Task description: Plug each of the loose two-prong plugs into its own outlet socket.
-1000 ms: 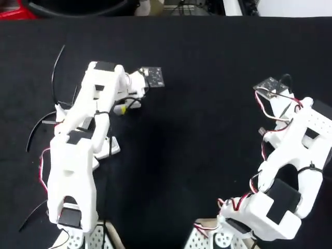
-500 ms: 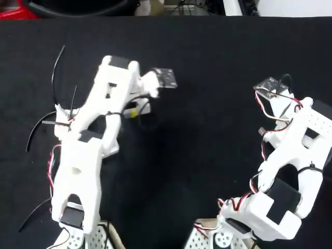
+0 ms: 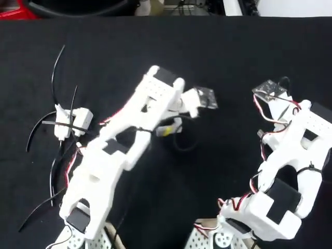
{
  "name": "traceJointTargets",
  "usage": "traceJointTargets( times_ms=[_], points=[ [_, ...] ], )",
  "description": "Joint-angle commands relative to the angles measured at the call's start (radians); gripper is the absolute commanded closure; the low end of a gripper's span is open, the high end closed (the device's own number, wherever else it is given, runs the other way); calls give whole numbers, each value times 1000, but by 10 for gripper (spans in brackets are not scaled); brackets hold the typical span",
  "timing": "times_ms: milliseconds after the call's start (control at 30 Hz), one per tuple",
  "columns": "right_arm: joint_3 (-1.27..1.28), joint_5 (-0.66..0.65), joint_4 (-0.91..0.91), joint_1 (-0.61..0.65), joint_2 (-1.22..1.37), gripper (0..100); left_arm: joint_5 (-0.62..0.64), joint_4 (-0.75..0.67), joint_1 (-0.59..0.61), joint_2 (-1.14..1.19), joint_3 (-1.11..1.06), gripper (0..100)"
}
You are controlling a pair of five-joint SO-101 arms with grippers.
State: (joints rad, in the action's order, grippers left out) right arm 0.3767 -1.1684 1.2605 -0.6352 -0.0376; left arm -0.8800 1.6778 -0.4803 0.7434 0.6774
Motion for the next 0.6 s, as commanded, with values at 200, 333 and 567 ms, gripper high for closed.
traceJointTargets(
  times_ms=[200,333,567],
  points=[
    [7,5,-14,-15,-39,987,195,-207,-54,-198,-176,972],
    [8,5,-14,-17,-39,987,236,-423,-56,-368,-487,972],
    [8,6,-14,-9,-39,987,273,-796,-59,-778,-1052,971]
  ],
)
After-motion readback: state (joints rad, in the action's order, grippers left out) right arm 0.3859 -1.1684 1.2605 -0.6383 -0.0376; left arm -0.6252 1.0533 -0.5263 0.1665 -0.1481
